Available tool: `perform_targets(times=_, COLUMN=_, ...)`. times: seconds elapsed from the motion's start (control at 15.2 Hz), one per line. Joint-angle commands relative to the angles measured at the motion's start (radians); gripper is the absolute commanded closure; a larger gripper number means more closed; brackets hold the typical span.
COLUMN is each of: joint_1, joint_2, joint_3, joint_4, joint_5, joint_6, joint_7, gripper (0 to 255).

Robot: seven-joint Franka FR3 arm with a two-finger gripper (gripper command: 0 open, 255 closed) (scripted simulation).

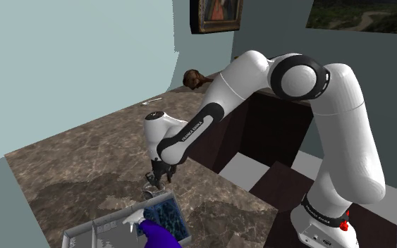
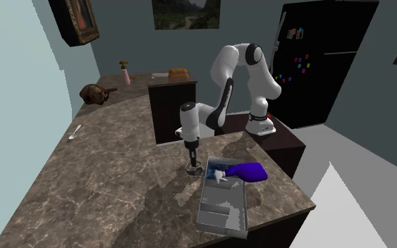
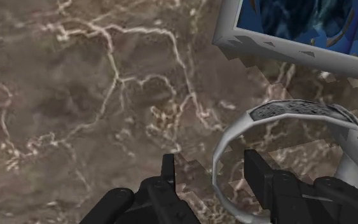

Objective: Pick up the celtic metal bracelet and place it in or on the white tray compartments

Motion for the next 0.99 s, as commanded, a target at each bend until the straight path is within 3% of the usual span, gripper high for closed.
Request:
perform_targets(times=0.0, joint_1=0.004, joint_2=0.009, joint_3=0.005, joint_4=0.001, joint_5=0.002, joint_6=0.007, joint_7=-0.001, gripper=255)
perform_targets(times=0.92, joint_1=-0.018, joint_2=-0.104, joint_3=0.032, joint_4=0.007, joint_5=0.041, joint_6=-0.110, joint_7=-0.023, gripper=255)
